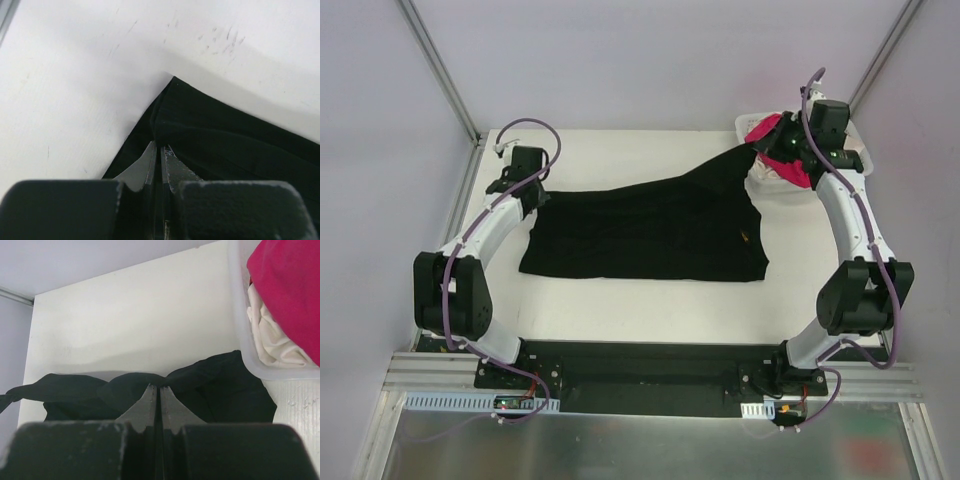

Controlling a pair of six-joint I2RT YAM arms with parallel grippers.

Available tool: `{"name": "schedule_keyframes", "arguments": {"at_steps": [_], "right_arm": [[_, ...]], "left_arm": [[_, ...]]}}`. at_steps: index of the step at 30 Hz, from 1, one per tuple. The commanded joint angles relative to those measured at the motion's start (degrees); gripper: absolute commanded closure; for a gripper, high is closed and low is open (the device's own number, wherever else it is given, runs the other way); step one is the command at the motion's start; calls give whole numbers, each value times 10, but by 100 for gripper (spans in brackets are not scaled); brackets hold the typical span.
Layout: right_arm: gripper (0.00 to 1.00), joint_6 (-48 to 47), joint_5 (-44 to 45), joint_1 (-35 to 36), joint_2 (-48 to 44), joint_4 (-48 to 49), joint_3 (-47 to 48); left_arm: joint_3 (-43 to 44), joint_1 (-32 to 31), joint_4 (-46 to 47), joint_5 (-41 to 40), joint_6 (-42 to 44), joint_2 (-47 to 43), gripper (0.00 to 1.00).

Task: Fold and stack the t-shirts
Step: Fold the other side of the tshirt into a rectangle

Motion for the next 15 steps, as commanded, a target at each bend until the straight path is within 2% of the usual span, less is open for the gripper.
{"name": "schedule_keyframes", "arguments": {"at_steps": [1, 8, 15], "right_arm": [[99, -16, 10, -18, 0, -3, 47], [99, -19, 4, -23, 16, -5, 60], [99, -16, 13, -28, 3, 15, 32]], "left_arm": [[37, -3, 10, -40, 9, -28, 100], [66, -2, 11, -46, 25, -21, 100], [79, -1, 10, -55, 36, -14, 100]]}}
